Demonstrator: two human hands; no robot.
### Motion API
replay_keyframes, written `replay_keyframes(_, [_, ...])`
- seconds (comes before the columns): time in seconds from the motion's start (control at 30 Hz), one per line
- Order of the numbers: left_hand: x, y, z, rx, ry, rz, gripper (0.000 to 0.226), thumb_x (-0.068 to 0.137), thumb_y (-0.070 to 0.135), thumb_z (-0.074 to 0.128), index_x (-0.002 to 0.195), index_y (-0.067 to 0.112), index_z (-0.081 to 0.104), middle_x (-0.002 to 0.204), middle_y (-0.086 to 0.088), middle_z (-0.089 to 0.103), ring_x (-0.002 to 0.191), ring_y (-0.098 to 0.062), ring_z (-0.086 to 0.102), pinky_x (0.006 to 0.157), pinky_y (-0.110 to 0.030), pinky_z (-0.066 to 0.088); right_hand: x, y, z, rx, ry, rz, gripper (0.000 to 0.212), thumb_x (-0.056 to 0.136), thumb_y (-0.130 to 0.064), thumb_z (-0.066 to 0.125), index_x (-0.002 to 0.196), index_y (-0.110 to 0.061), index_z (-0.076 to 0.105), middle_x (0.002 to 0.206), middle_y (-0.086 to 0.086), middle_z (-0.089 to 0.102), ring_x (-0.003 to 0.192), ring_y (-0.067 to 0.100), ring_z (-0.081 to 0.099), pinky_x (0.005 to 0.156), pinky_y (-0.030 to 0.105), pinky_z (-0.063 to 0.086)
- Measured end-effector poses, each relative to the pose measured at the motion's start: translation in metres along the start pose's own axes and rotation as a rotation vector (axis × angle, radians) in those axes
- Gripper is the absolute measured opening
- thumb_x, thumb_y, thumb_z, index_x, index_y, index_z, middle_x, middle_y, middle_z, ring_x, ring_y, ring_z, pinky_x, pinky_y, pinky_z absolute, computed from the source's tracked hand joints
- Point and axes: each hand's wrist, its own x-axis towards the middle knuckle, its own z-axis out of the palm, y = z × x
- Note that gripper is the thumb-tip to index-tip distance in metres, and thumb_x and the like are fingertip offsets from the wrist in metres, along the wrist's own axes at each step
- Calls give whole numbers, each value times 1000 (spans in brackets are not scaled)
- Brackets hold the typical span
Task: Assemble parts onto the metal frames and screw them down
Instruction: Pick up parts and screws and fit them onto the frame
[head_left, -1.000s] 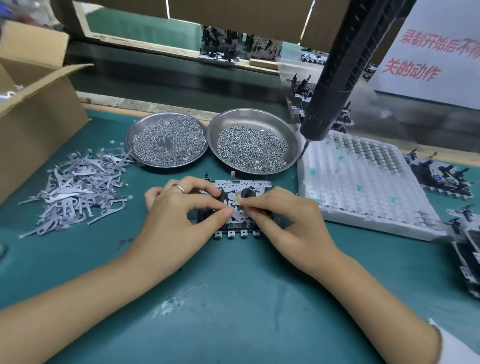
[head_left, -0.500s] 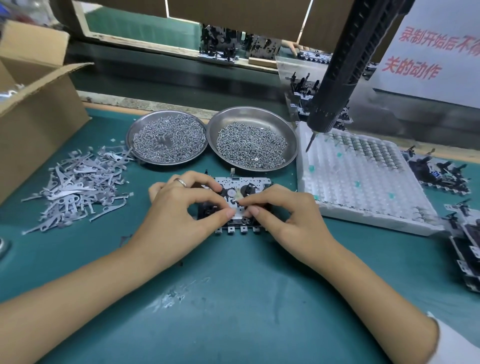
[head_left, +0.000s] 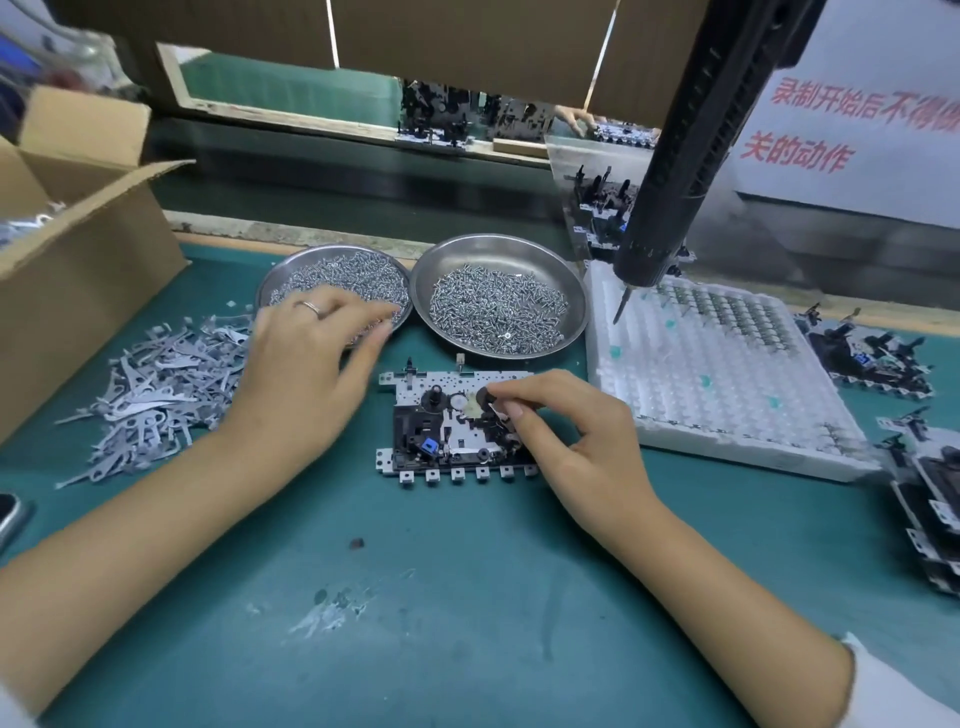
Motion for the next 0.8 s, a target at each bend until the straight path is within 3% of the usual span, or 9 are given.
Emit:
replay_keyframes(0.13, [33,-29,6,162,-170,-177,34,92,15,59,126,11,61,111,-17,63,109,-36,53,94,-41,42,0,1,0,22,16,19,20,85,-6,58,97,-11,73,88,-14,66,87,8,63,79,21,48])
replay_keyframes(0.23, [45,-31,9,165,-242,-245,19,89,14,64,106,7,71,98,-17,70,99,-35,61,88,-38,48,0,1,0,15,14,19,20,85,-6,58,98,-9,73,87,-11,67,86,7,63,78,18,47])
replay_keyframes(0.3, [47,-29,7,176,-210,-284,10,87,16,67,93,11,74,90,-14,71,93,-33,63,82,-35,46,0,2,0,11,15,18,21,85,-6,58,98,-9,73,86,-7,68,85,8,63,78,19,48])
replay_keyframes(0.43, [41,-24,4,223,-89,-245,5,85,23,70,86,20,74,83,-8,71,88,-32,62,82,-36,43,0,2,0,4,20,6,21,85,-5,58,98,-8,73,86,-3,69,84,10,63,76,21,49])
replay_keyframes(0.6, [33,-22,1,183,58,-145,7,86,20,69,88,16,73,86,-7,72,83,-31,64,86,-42,45,1,3,0,-10,30,-10,20,85,-5,58,98,-8,74,87,-4,69,84,9,63,77,22,50])
replay_keyframes(0.8, [30,-25,3,127,63,-99,7,85,15,69,89,11,73,86,-10,73,78,-33,65,87,-48,46,1,1,0,-32,28,-17,20,85,-5,58,98,-7,73,86,-6,67,84,8,63,77,22,50])
